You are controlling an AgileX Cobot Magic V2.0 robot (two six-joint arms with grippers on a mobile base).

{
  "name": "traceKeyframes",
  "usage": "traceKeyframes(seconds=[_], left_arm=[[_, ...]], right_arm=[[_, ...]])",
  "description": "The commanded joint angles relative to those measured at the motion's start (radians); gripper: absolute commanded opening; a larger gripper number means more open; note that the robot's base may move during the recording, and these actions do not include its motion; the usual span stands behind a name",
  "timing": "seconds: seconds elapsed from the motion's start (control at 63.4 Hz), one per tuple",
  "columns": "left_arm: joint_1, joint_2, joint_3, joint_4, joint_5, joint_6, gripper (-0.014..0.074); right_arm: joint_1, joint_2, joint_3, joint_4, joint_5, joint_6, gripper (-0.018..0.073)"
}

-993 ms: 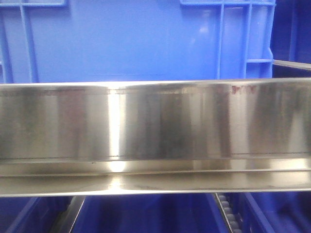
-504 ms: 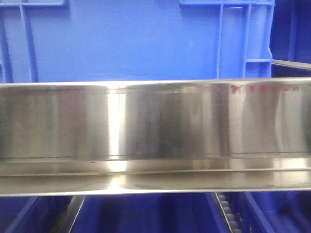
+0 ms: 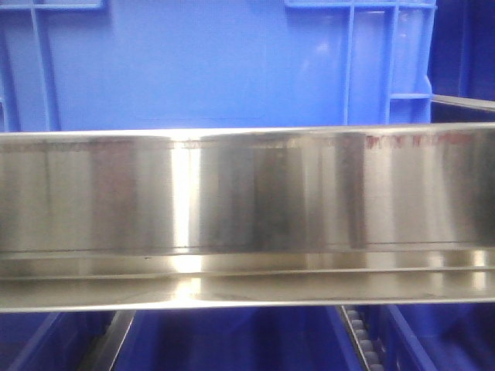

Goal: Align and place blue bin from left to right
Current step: 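Clamp the large blue bin's side walls with both grippers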

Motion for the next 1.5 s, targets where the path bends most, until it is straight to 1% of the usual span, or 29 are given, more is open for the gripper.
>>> traceKeyframes(seconds=[0.0, 0.047, 0.095, 0.189, 0.284, 0.363, 0.52, 0.646, 0.725, 1.04, 1.482], left_arm=[[-0.008, 0.089, -0.095, 0.064, 0.099, -0.093, 0.0546], [-0.008, 0.133, -0.142, 0.099, 0.15, -0.145, 0.0545], [-0.008, 0.175, -0.189, 0.12, 0.2, -0.171, 0.0545], [-0.008, 0.256, -0.275, 0.122, 0.286, -0.177, 0.0545], [-0.008, 0.343, -0.359, 0.124, 0.286, -0.185, 0.0545], [-0.008, 0.39, -0.386, 0.124, 0.286, -0.19, 0.0545], [-0.008, 0.466, -0.39, 0.124, 0.286, -0.192, 0.0545], [-0.008, 0.513, -0.39, 0.162, 0.286, -0.192, 0.0545], [-0.008, 0.541, -0.39, 0.171, 0.286, -0.192, 0.0545], [-0.008, 0.625, -0.39, 0.167, 0.286, -0.192, 0.0545], [-0.008, 0.654, -0.39, 0.16, 0.286, -0.192, 0.0545]], right_arm=[[0.001, 0.1, -0.098, -0.12, 0.128, 0.089, 0.0559], [0.001, 0.161, -0.163, -0.177, 0.191, 0.147, 0.0559], [0.001, 0.209, -0.216, -0.206, 0.241, 0.17, 0.0559], [0.001, 0.294, -0.306, -0.211, 0.276, 0.171, 0.0559], [0.001, 0.371, -0.374, -0.216, 0.276, 0.171, 0.0559], [0.001, 0.43, -0.406, -0.211, 0.276, 0.171, 0.0559], [0.001, 0.522, -0.411, -0.204, 0.276, 0.171, 0.0559], [0.001, 0.568, -0.411, -0.204, 0.276, 0.171, 0.0559], [0.001, 0.592, -0.411, -0.202, 0.276, 0.171, 0.0559], [0.001, 0.663, -0.411, -0.195, 0.276, 0.171, 0.0559], [0.012, 0.7, -0.411, -0.188, 0.229, 0.171, 0.0559]])
